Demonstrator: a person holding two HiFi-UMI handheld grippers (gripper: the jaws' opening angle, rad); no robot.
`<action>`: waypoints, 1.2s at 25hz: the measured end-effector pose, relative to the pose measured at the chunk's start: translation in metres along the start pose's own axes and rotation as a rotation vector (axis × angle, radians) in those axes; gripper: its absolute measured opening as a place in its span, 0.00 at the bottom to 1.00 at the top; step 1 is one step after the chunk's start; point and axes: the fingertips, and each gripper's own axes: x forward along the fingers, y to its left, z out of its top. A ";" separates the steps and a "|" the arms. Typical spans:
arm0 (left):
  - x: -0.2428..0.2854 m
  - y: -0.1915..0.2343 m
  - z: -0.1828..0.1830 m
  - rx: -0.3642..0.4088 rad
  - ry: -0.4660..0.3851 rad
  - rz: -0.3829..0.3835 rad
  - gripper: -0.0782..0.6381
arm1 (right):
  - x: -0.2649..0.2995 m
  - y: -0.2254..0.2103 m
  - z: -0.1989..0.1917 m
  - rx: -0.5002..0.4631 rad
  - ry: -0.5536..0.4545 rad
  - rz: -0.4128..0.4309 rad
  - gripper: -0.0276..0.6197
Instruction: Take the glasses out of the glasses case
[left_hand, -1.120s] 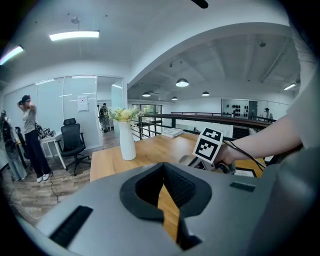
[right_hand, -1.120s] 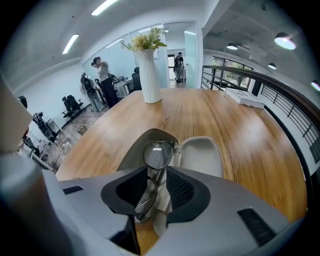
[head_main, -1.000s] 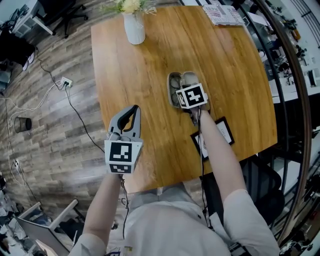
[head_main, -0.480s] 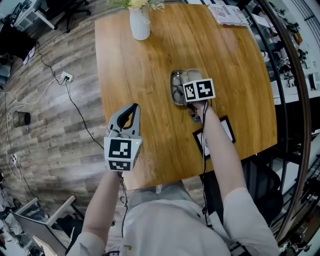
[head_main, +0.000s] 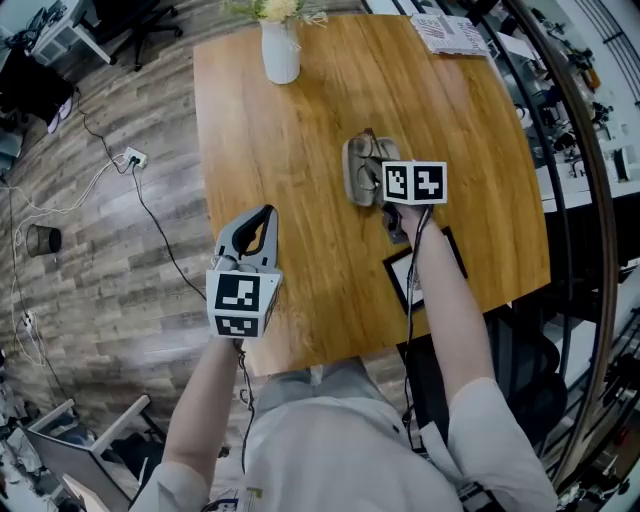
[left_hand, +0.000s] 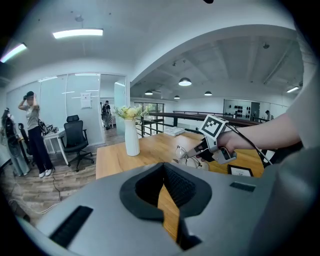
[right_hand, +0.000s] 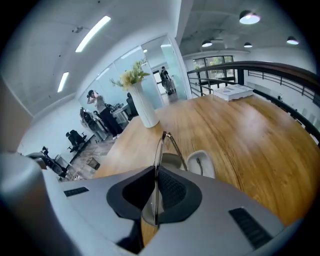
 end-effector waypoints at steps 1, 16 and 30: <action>-0.003 -0.001 0.002 0.001 -0.005 0.001 0.13 | -0.009 0.002 0.007 0.006 -0.029 0.003 0.11; -0.089 0.030 0.104 0.027 -0.203 0.098 0.13 | -0.220 0.130 0.124 -0.115 -0.529 0.144 0.11; -0.247 0.042 0.218 0.185 -0.456 0.204 0.13 | -0.435 0.258 0.154 -0.363 -0.962 0.118 0.11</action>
